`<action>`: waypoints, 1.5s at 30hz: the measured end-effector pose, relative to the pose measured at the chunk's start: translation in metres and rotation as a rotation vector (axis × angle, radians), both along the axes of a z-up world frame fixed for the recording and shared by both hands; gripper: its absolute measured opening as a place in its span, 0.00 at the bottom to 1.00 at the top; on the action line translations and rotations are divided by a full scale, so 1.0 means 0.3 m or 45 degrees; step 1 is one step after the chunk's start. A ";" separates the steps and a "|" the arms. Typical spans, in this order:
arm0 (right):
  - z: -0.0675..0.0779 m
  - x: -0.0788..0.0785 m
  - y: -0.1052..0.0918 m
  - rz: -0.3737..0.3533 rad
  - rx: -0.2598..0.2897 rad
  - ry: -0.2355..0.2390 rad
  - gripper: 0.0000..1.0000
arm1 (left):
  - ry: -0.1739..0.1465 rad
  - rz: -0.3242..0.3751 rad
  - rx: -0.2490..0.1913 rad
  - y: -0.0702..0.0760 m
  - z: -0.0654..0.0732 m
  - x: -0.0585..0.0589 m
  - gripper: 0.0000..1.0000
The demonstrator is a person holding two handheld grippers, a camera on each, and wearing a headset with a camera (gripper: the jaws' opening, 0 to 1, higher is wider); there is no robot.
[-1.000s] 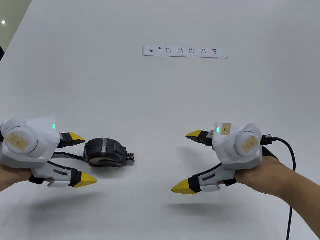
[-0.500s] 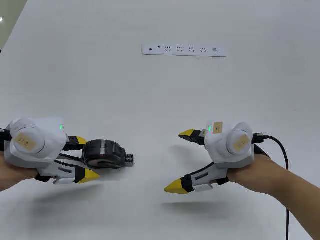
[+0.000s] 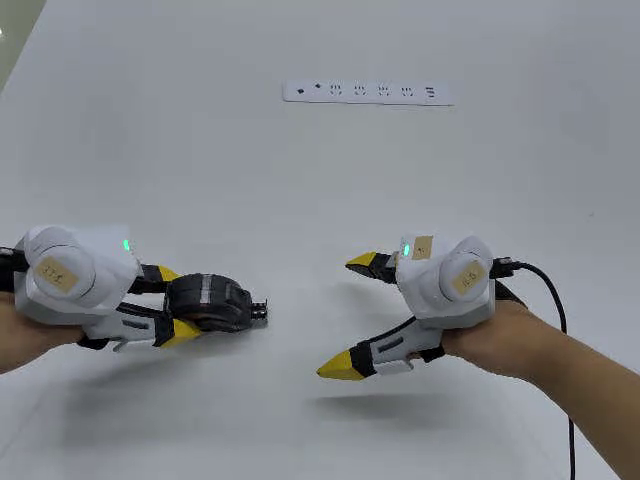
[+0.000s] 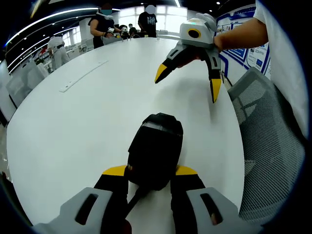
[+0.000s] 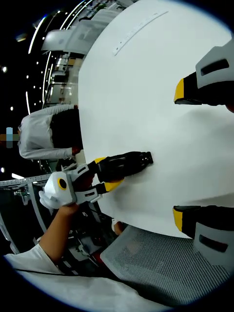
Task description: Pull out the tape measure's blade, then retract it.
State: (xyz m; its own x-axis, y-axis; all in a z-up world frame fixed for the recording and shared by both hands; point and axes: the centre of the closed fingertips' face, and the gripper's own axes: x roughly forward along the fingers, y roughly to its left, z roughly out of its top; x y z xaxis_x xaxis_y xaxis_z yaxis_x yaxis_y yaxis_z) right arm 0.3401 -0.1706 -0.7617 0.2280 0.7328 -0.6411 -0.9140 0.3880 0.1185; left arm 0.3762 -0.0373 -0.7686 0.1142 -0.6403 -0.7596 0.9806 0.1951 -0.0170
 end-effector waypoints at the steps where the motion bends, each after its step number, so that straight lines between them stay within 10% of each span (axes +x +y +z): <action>1: -0.001 0.001 0.003 0.000 0.002 0.002 0.85 | -0.001 0.001 0.001 0.000 0.000 0.001 0.28; 45: -0.092 0.077 0.252 0.228 0.053 -0.137 0.23 | -0.034 -0.044 0.044 0.000 -0.011 0.004 0.26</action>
State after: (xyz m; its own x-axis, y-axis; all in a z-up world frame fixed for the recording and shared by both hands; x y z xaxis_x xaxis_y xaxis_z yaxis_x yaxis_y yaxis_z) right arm 0.3631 -0.0949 -0.7892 0.1571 0.7933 -0.5882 -0.9762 0.2151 0.0293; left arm 0.3774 -0.0371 -0.7719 0.1131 -0.6174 -0.7785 0.9868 0.1611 0.0157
